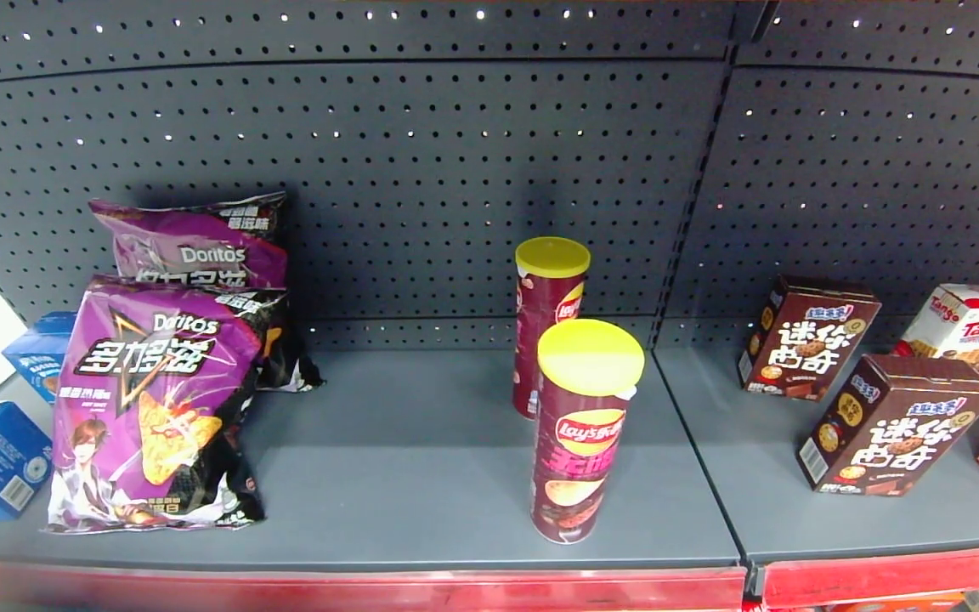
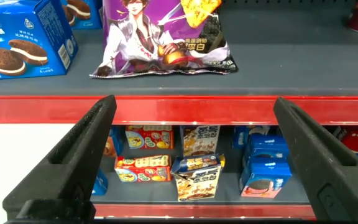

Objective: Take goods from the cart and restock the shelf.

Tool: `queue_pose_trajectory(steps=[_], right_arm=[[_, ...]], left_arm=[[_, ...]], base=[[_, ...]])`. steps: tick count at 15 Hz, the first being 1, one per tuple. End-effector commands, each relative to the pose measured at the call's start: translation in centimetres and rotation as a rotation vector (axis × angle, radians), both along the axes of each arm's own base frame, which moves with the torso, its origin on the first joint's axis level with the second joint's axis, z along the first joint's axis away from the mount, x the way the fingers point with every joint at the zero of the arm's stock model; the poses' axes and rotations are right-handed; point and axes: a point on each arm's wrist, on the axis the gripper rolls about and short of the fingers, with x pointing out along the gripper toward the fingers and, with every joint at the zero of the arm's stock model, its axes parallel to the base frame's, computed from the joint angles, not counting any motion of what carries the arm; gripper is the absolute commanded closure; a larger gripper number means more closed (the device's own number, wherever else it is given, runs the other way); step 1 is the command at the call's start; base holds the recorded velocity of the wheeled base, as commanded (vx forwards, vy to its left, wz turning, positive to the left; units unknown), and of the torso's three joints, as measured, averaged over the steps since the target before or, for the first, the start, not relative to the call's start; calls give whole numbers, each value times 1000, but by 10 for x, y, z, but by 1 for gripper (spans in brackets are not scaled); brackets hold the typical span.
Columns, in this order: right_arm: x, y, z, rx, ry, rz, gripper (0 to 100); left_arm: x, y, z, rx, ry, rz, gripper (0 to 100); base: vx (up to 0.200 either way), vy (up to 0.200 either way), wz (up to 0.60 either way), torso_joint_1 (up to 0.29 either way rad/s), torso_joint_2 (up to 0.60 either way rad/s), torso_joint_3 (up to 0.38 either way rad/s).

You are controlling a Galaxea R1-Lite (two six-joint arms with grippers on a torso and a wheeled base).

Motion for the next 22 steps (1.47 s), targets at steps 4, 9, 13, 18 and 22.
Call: queue_pose_trajectory(steps=[4, 9, 13, 18, 22], right_arm=[[0, 0, 0, 1, 1, 0, 0], [0, 0, 3, -2, -15, 17, 0], [29, 5, 86, 16, 41, 313, 0], [83, 25, 94, -69, 133, 572, 0], [103, 32, 91, -75, 166, 587, 0]], left_arm=[[0, 0, 0, 0, 0, 0, 0], [0, 0, 0, 0, 0, 1, 0], [0, 0, 0, 1, 0, 0, 0], [0, 0, 0, -2, 0, 1, 0], [0, 0, 0, -2, 0, 1, 0]], base=[[0, 0, 0, 0, 0, 0], [0, 0, 0, 0, 0, 0], [0, 0, 0, 0, 0, 0], [0, 0, 0, 0, 0, 0], [0, 0, 0, 0, 0, 0]])
